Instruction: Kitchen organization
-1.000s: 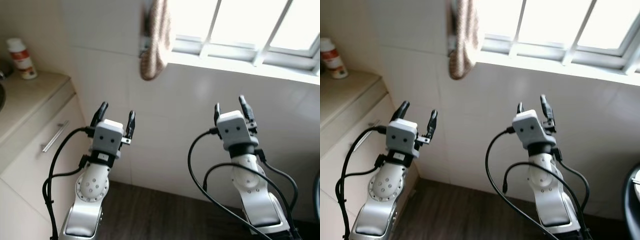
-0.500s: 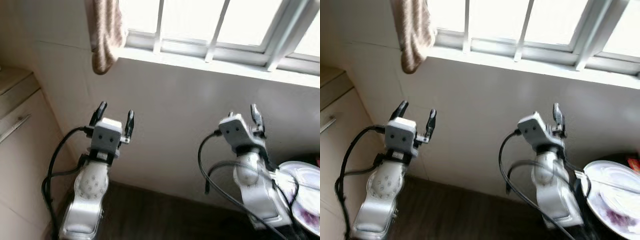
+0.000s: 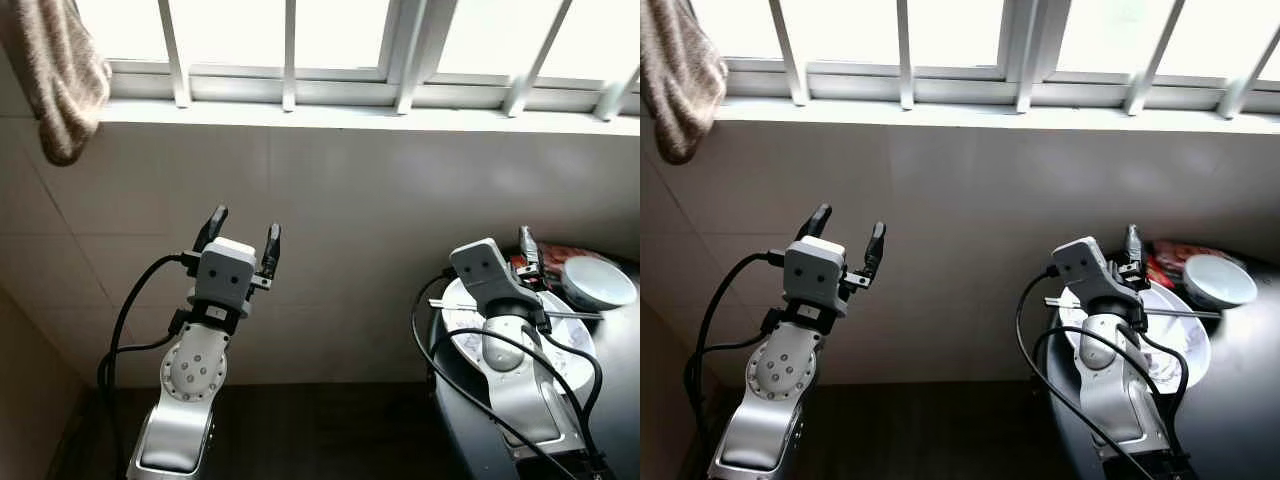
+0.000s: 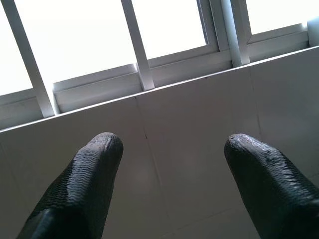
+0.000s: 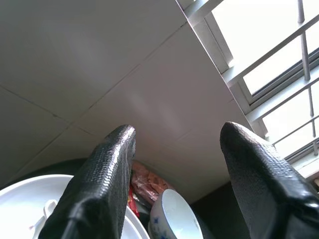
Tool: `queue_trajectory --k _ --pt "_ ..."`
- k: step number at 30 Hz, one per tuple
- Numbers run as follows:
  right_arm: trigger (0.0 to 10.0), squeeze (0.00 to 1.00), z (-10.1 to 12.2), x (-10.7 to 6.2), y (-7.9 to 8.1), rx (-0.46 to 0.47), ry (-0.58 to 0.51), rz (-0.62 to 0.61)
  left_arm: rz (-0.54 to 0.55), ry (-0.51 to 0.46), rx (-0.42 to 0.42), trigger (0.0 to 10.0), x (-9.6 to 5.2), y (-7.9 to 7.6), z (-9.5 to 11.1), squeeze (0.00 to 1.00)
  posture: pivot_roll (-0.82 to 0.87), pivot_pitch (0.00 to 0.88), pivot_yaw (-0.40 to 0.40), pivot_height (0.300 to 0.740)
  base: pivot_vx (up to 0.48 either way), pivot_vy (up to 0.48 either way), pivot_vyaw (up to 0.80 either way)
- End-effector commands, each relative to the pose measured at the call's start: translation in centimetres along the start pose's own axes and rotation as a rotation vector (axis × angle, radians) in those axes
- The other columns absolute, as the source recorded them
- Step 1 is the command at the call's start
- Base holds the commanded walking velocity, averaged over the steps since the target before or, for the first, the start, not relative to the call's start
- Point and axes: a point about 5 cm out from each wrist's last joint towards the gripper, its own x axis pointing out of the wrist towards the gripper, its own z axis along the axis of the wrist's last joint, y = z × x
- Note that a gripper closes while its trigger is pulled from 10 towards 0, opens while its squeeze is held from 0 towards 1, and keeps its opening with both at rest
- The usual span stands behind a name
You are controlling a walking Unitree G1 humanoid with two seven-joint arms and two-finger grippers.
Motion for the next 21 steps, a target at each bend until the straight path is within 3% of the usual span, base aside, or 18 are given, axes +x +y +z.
queue_trajectory --k 1,5,9,21 --pt "10.0 0.0 0.6 0.1 0.3 -0.035 -0.036 0.025 -0.009 0.009 0.0 10.0 0.1 -0.1 -0.1 0.0 0.05 0.0 -0.061 0.74 0.0 0.0 0.0" --pt "10.0 0.0 1.8 -0.5 2.1 -0.115 -0.153 0.165 -0.011 0.012 0.002 10.0 0.1 -0.2 -0.1 0.0 0.05 0.0 -0.058 0.74 0.0 0.0 0.0" --pt "10.0 0.0 1.8 -0.8 2.9 -0.179 -0.19 0.229 -0.012 0.015 0.002 10.0 0.1 -0.2 -0.1 0.0 0.05 0.0 -0.058 0.74 0.0 0.0 0.0" --pt "10.0 0.0 -0.3 -1.1 4.9 -0.274 -0.092 0.42 -0.015 0.022 0.006 10.0 0.1 -0.2 -0.3 0.0 0.05 0.0 -0.057 0.74 0.0 0.0 0.0"
